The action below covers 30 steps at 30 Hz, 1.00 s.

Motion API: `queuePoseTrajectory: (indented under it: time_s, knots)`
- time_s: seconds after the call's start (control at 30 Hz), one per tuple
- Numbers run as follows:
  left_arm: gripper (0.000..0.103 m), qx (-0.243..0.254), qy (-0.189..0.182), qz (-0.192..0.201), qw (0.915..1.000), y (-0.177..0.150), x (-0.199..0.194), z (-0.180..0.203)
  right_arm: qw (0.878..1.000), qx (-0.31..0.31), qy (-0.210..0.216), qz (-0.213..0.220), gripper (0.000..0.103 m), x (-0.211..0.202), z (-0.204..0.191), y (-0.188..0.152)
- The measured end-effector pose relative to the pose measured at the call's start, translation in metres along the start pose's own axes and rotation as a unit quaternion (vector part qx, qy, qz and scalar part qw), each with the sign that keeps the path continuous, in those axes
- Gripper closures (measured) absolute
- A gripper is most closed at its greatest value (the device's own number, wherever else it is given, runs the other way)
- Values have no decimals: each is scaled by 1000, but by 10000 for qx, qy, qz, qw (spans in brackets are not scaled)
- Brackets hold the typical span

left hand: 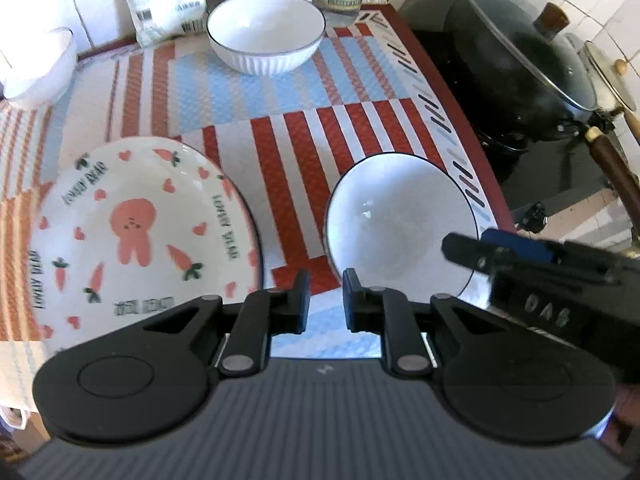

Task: Organize plates and bowls
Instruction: 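Set the white bowl down beside the plate stack and open the right gripper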

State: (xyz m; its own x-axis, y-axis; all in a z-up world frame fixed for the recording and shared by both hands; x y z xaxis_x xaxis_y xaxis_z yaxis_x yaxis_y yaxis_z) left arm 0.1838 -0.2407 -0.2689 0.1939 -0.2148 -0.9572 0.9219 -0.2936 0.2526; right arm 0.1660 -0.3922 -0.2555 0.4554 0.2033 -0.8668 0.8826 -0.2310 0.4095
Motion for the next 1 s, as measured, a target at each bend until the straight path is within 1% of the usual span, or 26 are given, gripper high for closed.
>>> queuePoseTrajectory:
  time_s: [0.1,0.2,0.27,0.37,0.53,0.6,0.63,0.7,0.77,0.83,0.9,0.97,1.0]
  knots:
    - [82,204,186,60,9996,-4,-15,-6,9995,114,268,149,59,-12,-2,0]
    - [82,293,135,104,9994,-3,-32,-13,9984,276,450,191,59,-22,-6,0]
    - [81,366,66,299,9989,1,-50,-17,9980,276,530,207,59,-31,-14,3]
    - [78,396,14,598,9974,9,-77,-26,9973,42,644,345,59,-46,-33,11]
    - [76,386,6,897,9952,24,-112,-42,9940,-69,972,502,59,-64,-63,29]
    - [70,350,-26,1008,9943,31,-124,-50,9929,-164,1032,563,56,-70,-74,39]
    - [67,328,-29,1051,9939,36,-129,-54,9925,-209,1041,609,53,-73,-79,44]
    - [53,343,-21,1179,9924,45,-139,-59,9912,-324,1059,728,48,-77,-87,54]
    - [49,308,-17,1338,9905,54,-144,-63,9897,-510,1060,811,46,-78,-94,64]
    - [48,218,-36,1393,9900,64,-146,-68,9892,-637,1010,848,45,-76,-98,76]
    - [44,111,-57,1462,9892,74,-146,-73,9890,-660,1024,842,45,-73,-98,88]
    - [40,99,-28,1543,9880,87,-143,-77,9879,-670,1118,841,39,-69,-96,101]
    - [38,117,3,1579,9874,93,-141,-77,9877,-675,1135,841,38,-67,-95,107]
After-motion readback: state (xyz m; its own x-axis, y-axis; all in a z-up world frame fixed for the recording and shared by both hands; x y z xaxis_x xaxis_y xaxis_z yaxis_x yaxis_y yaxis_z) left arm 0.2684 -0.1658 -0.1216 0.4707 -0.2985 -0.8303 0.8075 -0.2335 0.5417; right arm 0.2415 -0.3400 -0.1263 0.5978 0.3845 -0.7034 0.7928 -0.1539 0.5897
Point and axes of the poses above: each gripper's, at about its wrist camera, not at the fingertips, and x roughly the way its jaws point, z to its right, y to its top, the point moved 7 cm from there along x, roughly the way its jaws point, and after that the axes turned 6 degrees about -z, right-handed, at the moved point
